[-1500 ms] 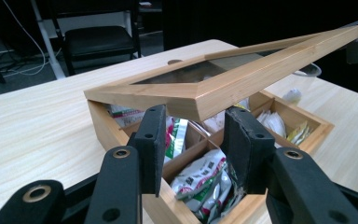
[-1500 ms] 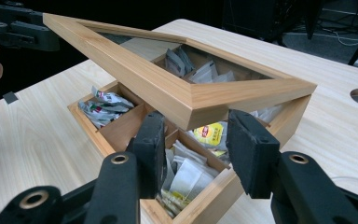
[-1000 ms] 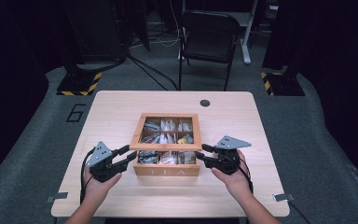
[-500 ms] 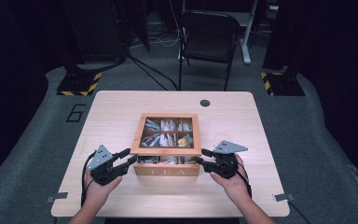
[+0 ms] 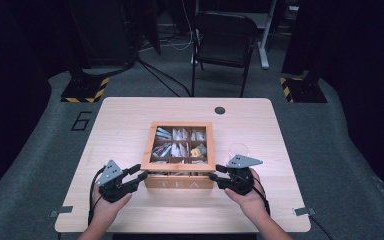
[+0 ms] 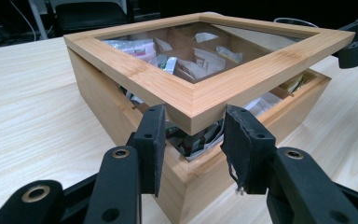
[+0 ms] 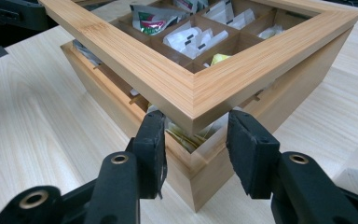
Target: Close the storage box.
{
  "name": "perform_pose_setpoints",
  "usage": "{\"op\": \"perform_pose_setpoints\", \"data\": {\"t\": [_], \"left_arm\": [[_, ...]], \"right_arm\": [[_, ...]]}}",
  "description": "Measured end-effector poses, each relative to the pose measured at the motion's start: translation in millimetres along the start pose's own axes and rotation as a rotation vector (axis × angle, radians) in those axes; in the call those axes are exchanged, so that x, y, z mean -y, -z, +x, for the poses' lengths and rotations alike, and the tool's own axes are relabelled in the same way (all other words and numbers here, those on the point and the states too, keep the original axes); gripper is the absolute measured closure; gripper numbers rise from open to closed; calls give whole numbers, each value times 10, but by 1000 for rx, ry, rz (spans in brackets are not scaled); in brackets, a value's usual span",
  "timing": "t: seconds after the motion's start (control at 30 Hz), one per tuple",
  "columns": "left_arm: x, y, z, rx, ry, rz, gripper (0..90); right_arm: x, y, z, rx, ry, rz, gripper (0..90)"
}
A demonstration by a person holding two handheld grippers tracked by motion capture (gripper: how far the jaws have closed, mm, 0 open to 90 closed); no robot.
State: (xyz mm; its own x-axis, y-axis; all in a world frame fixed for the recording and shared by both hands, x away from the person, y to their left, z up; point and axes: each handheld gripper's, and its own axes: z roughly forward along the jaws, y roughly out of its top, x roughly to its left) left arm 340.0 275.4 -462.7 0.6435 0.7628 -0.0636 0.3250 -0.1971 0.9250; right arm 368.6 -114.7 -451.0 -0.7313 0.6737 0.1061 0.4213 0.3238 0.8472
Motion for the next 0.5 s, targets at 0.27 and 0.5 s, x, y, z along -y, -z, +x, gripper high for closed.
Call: {"op": "perform_pose_setpoints", "data": {"t": [0.27, 0.5], "left_arm": [[49, -19, 1, 0, 2, 13, 594], [40, -9, -1, 5, 12, 18, 590]], "right_arm": [[18, -6, 7, 7, 21, 32, 566], [-4, 113, -13, -19, -24, -36, 549]]}}
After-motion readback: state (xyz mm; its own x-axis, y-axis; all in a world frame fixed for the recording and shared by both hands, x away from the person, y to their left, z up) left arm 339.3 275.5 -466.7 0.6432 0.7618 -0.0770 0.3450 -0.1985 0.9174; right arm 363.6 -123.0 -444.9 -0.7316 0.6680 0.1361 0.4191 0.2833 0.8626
